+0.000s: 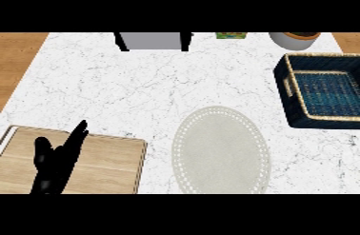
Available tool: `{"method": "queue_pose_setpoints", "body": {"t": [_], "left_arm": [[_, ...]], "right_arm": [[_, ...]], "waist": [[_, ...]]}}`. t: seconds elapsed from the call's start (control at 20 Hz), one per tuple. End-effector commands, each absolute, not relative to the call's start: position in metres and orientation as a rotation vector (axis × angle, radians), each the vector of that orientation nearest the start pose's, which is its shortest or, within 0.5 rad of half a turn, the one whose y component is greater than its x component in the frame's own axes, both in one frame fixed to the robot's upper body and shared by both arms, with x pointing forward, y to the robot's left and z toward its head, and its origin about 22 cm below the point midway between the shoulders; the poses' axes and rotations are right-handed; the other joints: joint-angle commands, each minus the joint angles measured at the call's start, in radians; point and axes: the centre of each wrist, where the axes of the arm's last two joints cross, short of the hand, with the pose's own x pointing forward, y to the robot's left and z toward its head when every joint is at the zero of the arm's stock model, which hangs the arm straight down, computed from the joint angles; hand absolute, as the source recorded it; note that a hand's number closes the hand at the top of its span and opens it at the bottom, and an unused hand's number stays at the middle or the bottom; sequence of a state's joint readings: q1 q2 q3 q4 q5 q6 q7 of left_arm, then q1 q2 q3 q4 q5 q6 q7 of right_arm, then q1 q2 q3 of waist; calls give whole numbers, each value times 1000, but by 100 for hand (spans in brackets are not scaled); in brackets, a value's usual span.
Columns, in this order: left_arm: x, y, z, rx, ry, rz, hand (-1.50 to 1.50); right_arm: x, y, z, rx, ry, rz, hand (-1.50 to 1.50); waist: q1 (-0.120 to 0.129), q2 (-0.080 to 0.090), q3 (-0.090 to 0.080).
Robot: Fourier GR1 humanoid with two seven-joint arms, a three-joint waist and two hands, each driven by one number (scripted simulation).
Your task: Pick the tomato from the placemat and place it in the basket
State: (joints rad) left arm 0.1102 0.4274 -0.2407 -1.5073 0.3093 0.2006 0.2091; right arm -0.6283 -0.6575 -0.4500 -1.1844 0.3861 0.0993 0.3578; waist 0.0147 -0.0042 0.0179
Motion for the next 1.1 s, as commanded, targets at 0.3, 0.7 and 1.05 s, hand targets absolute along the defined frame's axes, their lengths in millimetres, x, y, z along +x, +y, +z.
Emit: {"method": "queue_pose_setpoints", "body": {"t": [0.3, 0.7, 1.05], "left_arm": [[196, 303, -36, 155, -1029, -31, 0], [199, 287, -38, 150, -1020, -29, 0], [187, 290, -55, 157, -1001, -22, 0]], "right_arm": [[336, -457, 196, -1036, -1443, 177, -150], [320, -503, 241, -1003, -1493, -32, -150], [268, -548, 247, -1043, -1430, -135, -150]], "waist": [[-5, 6, -18], [-4, 8, -17], [-30, 2, -18]]}}
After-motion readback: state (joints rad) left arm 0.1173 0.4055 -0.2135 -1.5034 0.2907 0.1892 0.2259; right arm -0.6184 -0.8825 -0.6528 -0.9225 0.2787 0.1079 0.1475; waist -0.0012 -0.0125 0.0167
